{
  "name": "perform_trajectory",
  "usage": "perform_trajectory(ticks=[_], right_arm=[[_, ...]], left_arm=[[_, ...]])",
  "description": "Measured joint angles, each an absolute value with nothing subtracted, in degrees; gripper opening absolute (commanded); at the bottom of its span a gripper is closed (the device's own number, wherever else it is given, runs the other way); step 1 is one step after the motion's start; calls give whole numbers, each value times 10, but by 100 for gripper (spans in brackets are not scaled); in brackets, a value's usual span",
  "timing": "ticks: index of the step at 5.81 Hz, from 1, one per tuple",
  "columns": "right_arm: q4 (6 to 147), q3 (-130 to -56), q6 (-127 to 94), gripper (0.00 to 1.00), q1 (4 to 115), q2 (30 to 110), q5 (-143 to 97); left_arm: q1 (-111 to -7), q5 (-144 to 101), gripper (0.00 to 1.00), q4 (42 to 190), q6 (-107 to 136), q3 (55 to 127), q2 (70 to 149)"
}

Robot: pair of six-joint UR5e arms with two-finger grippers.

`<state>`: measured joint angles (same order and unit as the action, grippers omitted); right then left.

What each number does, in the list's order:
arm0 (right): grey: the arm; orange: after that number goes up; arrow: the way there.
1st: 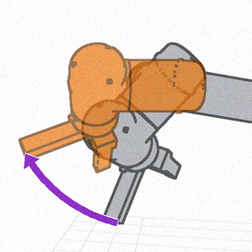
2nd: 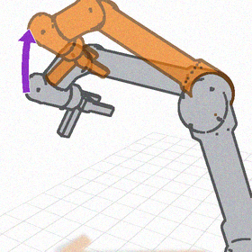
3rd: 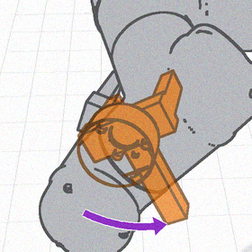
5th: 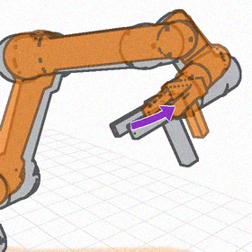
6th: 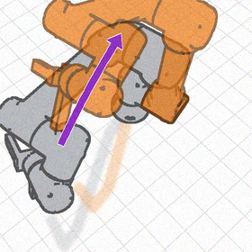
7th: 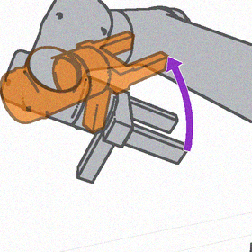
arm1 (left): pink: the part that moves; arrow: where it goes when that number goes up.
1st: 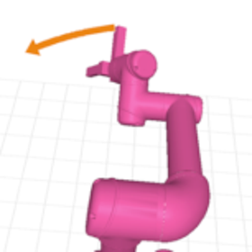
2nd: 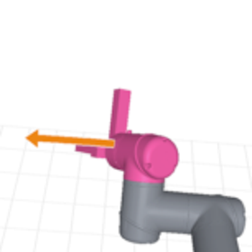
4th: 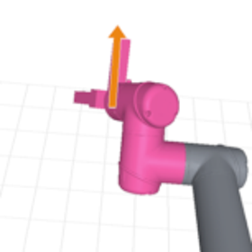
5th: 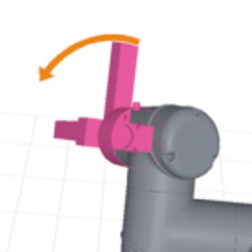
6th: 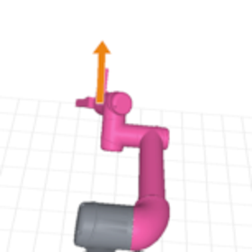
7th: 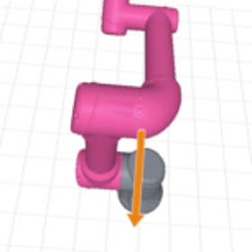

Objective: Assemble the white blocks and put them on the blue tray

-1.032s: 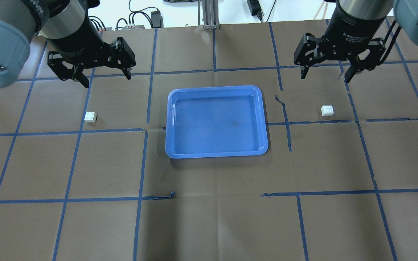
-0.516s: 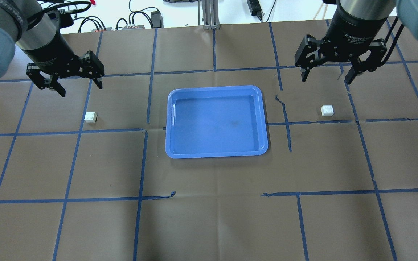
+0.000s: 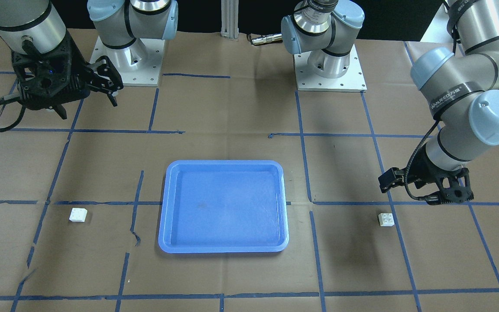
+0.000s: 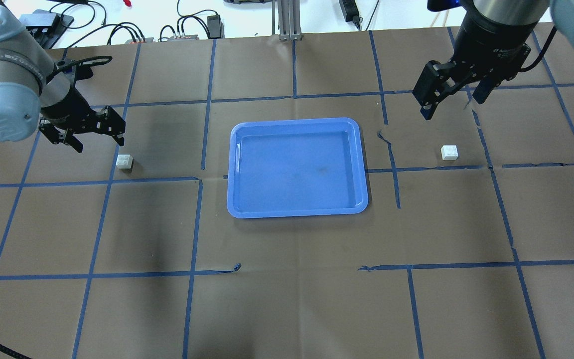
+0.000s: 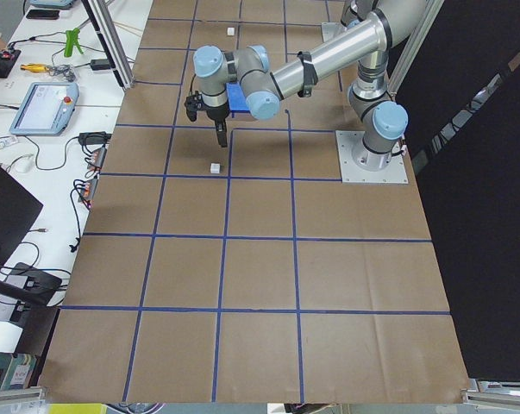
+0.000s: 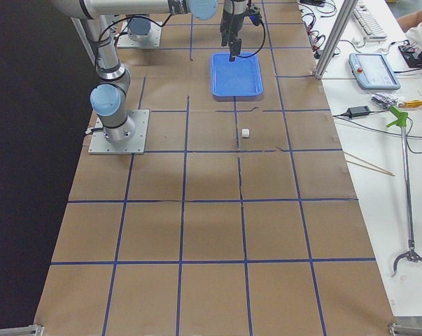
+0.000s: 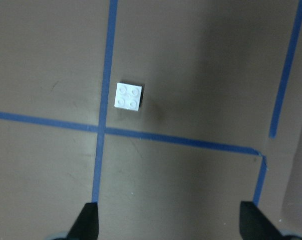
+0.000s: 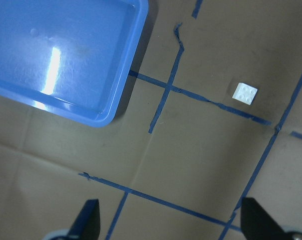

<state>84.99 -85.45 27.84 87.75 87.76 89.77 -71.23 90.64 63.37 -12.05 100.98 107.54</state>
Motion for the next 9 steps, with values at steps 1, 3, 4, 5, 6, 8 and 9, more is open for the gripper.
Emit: perform_trajectory(ticks=[1,3,4,5,6,8,9], right_arm=[[864,-856,422,100,855,875,898],[887,-856,728,100,770,859,897],[928,-856,849,100,750,840,897],[985,-857,949,100,743,815,894],[1016,-858,1003,100,742,790,874],[1025,-877,1027,100,726,760,810],[1033,-914,1047,100,699,756,762]], left_arm=[[-704,907,99,560,-134,1036,1114],[-700,906,95,467,-140,1068,1156],[-700,902,87,446,-141,1068,1164],[-700,899,46,432,-143,1067,1170],[-700,898,29,427,-154,1066,1173],[-700,897,17,425,-176,1066,1172],[-701,897,17,425,-180,1065,1169]])
